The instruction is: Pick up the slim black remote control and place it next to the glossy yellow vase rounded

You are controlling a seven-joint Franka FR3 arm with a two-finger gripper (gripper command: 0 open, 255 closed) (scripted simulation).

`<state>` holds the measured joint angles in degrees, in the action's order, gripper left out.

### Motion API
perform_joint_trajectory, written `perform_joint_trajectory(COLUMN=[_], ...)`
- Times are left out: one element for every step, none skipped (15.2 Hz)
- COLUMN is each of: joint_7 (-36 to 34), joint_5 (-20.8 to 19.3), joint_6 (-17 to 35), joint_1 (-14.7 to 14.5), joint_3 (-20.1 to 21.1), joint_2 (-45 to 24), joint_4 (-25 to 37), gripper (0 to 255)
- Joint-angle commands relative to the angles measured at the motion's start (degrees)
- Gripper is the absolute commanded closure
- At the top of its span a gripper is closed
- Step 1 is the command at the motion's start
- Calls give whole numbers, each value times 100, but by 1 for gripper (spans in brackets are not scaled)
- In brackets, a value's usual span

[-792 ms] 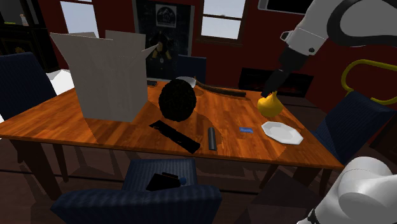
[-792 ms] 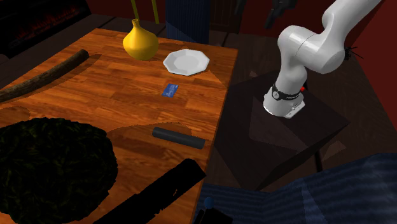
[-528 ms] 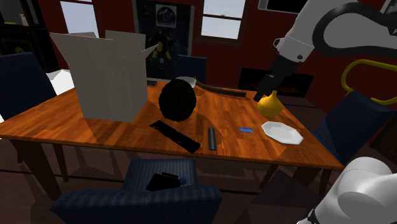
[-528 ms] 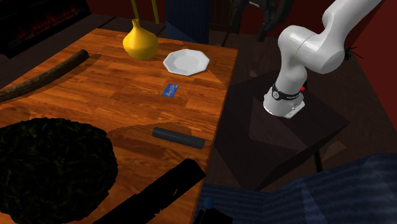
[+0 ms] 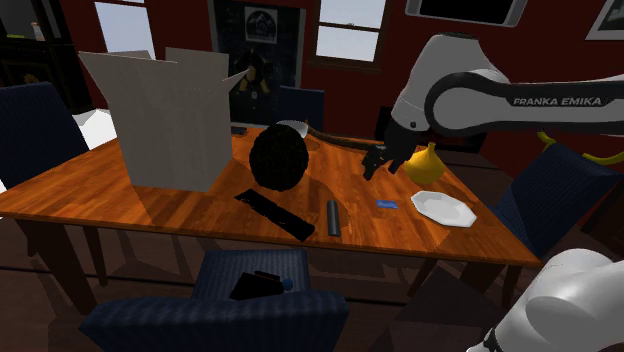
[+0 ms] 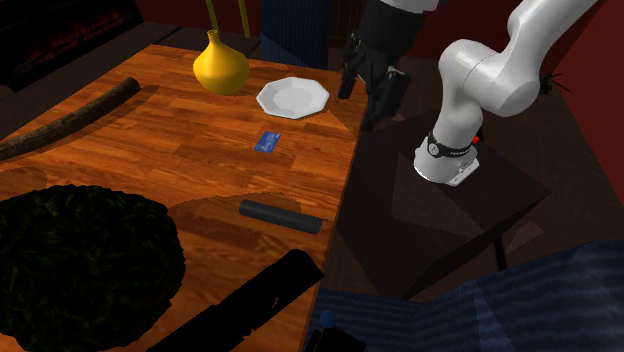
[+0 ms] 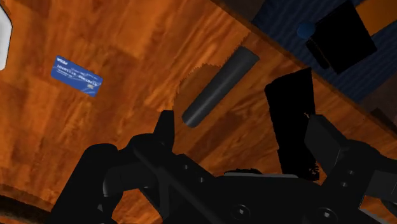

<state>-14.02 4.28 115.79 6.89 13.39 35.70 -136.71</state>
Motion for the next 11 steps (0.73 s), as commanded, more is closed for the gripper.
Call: perform_joint_trajectory(joint_7=[-431,-644,-862,-1086,-1316,-1554,-1799,-2052,-2312,-2582,-2859], joint_5=[-63,-106,-157,-219,-293,-380,-480,-594,-722,-866,-1025], joint_6=[351,509,663,813,957,1095,1227,1351,1468,1576,1675], joint_1=[159,237,322,406,493,581,668,758,847,933,1014], joint_3=[207,310,415,517,618,716,810,903,991,1073,1147], joint_2=[-371,-548,-731,-921,-1117,-1319,-1527,-1741,-1959,-2184,-2413], joint_4=[-7,-9,-3,11,34,64,103,150,205,268,339], gripper=[0,0,0,0,0,0,0,0,0,0,0])
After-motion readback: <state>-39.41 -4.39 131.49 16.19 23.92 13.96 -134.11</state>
